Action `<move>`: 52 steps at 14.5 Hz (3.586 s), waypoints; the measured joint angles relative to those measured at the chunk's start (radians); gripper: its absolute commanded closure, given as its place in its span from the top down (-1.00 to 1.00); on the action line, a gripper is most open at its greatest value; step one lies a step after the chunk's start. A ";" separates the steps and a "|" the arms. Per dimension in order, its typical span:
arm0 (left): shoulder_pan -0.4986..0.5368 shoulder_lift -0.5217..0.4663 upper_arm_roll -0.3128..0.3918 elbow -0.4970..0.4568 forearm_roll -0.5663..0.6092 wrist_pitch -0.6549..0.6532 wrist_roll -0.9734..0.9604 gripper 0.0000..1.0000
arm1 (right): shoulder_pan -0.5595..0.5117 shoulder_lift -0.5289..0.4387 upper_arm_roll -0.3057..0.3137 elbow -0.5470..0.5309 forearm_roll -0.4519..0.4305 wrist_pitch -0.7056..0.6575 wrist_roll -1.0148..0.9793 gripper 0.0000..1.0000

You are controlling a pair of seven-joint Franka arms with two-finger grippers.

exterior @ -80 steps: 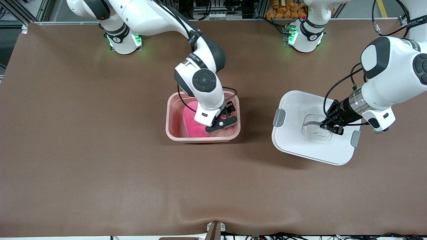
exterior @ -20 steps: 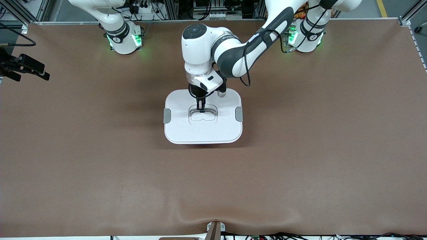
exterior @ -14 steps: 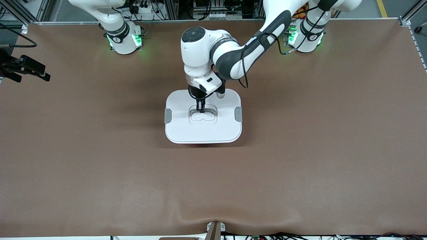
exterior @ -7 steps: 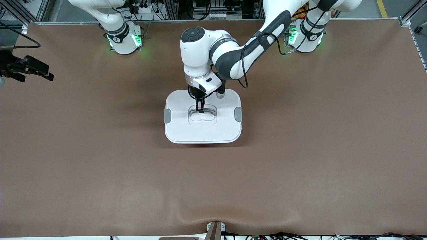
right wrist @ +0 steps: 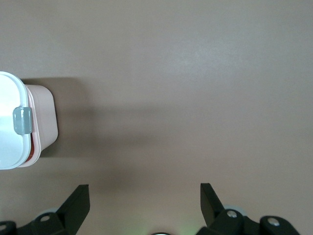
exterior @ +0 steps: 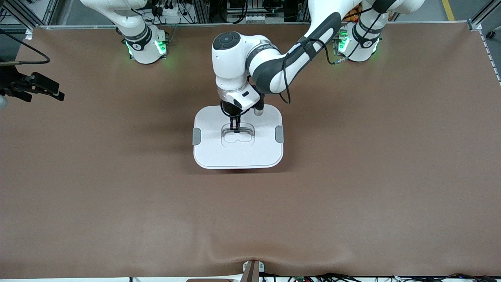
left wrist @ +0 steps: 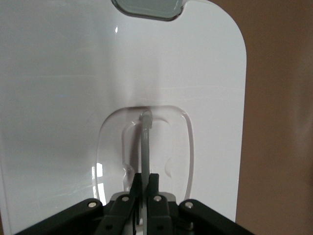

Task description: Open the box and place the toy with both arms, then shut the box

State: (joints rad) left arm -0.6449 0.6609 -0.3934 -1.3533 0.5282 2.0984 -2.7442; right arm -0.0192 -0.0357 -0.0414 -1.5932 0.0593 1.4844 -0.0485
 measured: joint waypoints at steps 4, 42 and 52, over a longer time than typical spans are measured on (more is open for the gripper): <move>-0.006 0.000 0.000 0.000 0.000 0.000 -0.001 -1.00 | 0.001 -0.005 0.002 0.000 0.000 -0.018 -0.001 1.00; -0.014 0.020 0.004 0.000 0.000 0.000 -0.017 -1.00 | 0.015 -0.039 0.024 0.000 -0.003 -0.146 -0.002 1.00; -0.013 0.020 0.006 0.002 0.016 0.006 -0.017 -1.00 | 0.015 -0.039 0.024 0.000 -0.003 -0.146 -0.002 1.00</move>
State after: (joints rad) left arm -0.6579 0.6809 -0.3869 -1.3517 0.5437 2.1041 -2.7612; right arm -0.0044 -0.0747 -0.0175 -1.5933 0.0563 1.3388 -0.0501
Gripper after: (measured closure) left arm 0.930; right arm 0.000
